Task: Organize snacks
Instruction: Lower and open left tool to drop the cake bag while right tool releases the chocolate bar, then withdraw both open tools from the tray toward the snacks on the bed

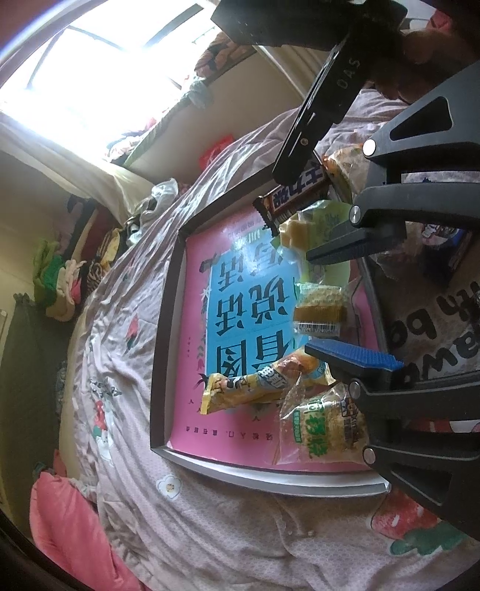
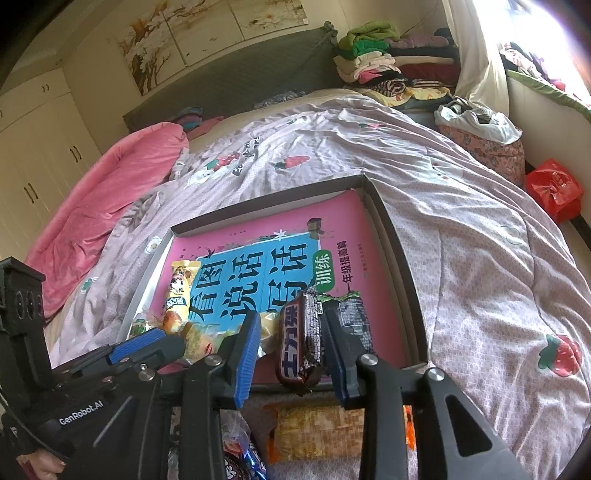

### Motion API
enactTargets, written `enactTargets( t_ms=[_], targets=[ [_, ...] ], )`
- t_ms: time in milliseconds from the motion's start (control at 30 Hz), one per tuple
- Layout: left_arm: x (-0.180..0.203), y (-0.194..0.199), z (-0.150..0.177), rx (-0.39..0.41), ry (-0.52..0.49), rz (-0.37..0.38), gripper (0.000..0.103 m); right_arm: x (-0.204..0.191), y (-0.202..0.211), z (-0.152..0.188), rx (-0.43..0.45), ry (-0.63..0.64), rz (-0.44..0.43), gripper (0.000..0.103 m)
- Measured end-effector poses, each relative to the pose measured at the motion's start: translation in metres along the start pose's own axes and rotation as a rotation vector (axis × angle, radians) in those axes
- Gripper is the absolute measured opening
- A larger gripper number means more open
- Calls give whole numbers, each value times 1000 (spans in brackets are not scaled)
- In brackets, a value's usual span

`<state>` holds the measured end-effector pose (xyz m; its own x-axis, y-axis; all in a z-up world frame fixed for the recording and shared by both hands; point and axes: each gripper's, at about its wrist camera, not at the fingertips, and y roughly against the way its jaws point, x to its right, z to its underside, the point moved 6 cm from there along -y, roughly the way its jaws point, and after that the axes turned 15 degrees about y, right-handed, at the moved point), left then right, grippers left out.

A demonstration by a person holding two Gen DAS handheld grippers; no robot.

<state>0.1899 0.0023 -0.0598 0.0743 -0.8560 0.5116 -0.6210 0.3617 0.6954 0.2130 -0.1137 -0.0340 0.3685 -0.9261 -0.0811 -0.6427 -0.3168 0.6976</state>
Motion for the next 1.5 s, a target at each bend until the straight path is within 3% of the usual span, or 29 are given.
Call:
enactTargets(
  t_ms=[433,933,1500],
  targets=[
    [-1,12,-5,8,15,10,62,4,9,-2,11,-14,9,48],
    [-3,26,-7,11,20,31,74,8,16,-1,18,-28,12,53],
    [-2,36,-1,17,17,31,76,13,28,4,27,-42,18,61]
  ],
)
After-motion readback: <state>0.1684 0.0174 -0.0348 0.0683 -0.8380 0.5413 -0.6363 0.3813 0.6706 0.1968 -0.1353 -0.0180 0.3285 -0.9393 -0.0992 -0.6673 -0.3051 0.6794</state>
